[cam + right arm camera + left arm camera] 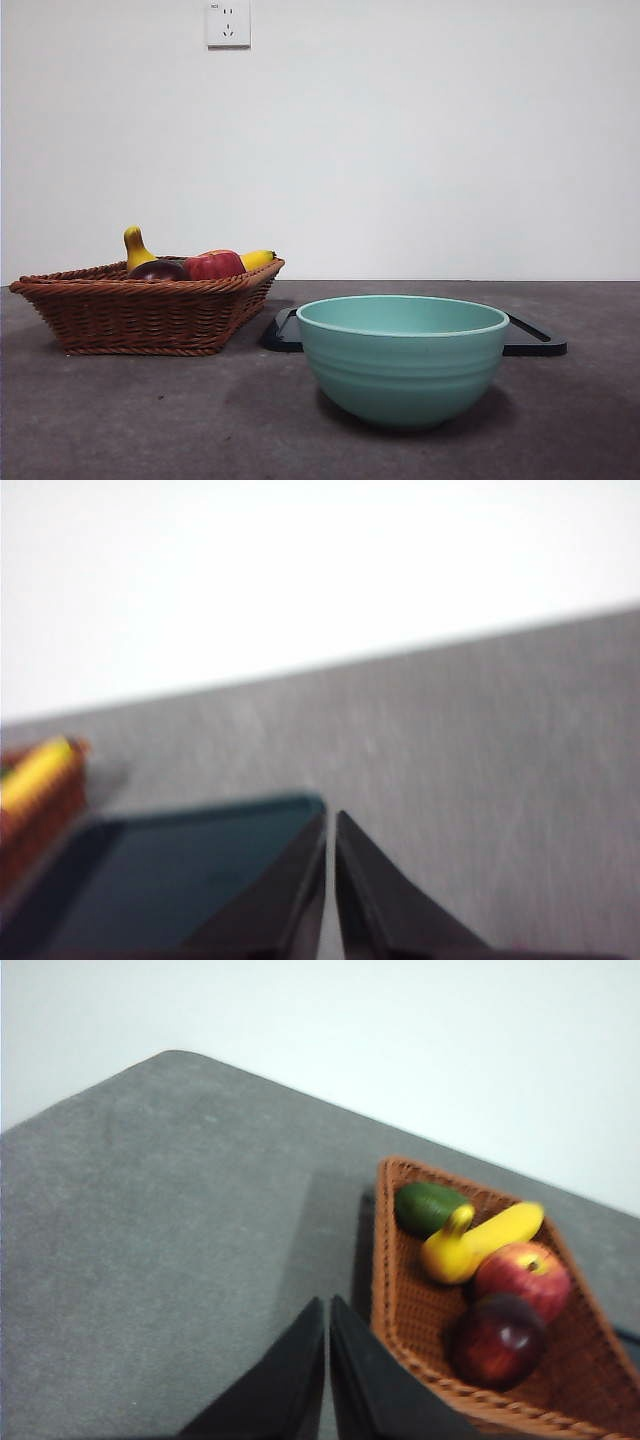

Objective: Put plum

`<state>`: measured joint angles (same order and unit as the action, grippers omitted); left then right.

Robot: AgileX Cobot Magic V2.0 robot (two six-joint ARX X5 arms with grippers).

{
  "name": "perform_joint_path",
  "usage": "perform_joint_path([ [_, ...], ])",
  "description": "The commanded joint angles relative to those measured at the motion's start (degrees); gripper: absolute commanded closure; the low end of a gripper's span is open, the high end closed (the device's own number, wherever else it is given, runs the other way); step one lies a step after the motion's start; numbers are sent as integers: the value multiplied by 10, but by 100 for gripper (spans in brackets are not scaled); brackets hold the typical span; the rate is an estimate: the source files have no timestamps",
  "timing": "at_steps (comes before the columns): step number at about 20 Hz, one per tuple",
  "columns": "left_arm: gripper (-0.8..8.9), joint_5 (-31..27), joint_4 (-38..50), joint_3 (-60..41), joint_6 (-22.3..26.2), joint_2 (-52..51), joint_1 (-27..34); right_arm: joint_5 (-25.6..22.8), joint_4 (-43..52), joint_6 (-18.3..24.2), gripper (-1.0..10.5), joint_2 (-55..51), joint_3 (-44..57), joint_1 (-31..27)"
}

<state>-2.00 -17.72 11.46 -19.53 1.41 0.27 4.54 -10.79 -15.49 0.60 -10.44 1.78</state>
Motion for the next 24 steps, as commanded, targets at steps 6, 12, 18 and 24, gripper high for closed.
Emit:
perform_joint_path([
  [6, 805, 55, -57, 130, -14, 85, 1, 17, -78, 5, 942, 67, -148, 0],
  [12, 805, 134, -143, 253, 49, 180, 1, 91, -179, 42, 942, 160, -271, 0],
  [18, 805, 235, -239, 351, 111, 273, -4, 188, -301, 95, 942, 261, -377, 0],
  [24, 805, 302, -318, 417, 155, 344, -20, 259, -414, 156, 942, 342, -446, 6],
])
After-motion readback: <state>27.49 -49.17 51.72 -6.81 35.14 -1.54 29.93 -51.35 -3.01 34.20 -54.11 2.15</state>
